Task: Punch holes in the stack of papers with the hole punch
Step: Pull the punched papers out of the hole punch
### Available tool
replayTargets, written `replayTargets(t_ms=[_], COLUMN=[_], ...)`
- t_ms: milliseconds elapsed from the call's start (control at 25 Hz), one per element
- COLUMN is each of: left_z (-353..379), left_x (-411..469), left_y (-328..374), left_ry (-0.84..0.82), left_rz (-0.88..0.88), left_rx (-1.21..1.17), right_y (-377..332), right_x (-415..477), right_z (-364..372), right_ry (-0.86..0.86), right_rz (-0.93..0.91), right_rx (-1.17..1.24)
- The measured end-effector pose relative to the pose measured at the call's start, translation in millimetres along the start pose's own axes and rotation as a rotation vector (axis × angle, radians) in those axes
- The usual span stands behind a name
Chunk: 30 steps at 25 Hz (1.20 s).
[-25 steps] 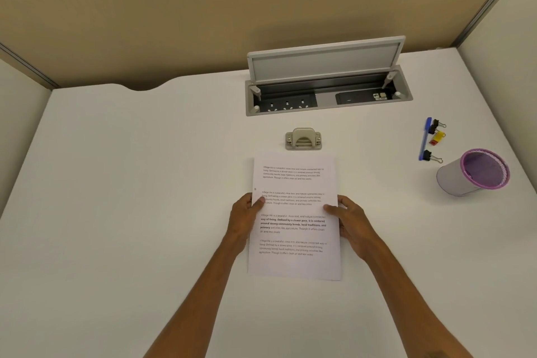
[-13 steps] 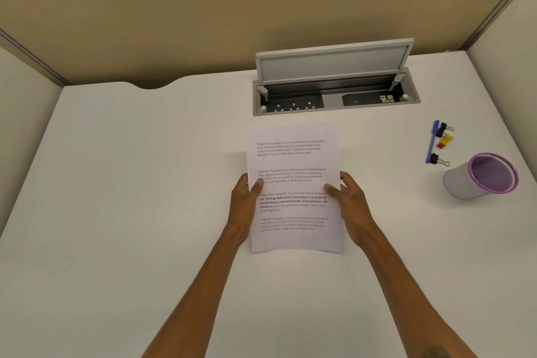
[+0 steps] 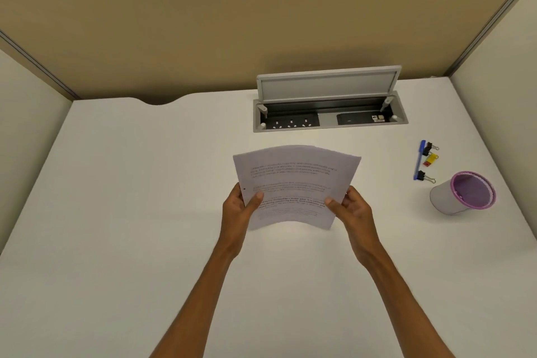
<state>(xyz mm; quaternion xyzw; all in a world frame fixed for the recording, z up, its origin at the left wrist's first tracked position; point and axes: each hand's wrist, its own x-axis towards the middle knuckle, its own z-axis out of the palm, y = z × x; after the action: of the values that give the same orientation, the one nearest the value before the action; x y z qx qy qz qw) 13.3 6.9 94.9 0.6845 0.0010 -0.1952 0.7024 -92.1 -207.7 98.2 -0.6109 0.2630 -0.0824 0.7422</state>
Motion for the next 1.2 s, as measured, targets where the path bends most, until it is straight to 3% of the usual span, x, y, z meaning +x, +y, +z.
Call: replayTargets(t_ms=[440, 960, 1200], left_z=[0.2, -9.9, -7.7], left_x=[-6.8, -31.4, -34.5], left_y=[9.0, -7.3, -9.9], left_ry=[0.006, -0.028, -0.066], left_rz=[-0.038, -0.083, -0.102], left_rx=[0.051, 0.134, 0.136], right_y=[-3.6, 4.5, 11.9], right_x=[-16.7, -41.2, -47.7], right_z=[2.0, -7.9, -7.7], right_ry=[0.079, 0.025, 0.042], right_rz=[0.050, 0.015, 0.012], right_rx=[-0.055, -0.222, -0.171])
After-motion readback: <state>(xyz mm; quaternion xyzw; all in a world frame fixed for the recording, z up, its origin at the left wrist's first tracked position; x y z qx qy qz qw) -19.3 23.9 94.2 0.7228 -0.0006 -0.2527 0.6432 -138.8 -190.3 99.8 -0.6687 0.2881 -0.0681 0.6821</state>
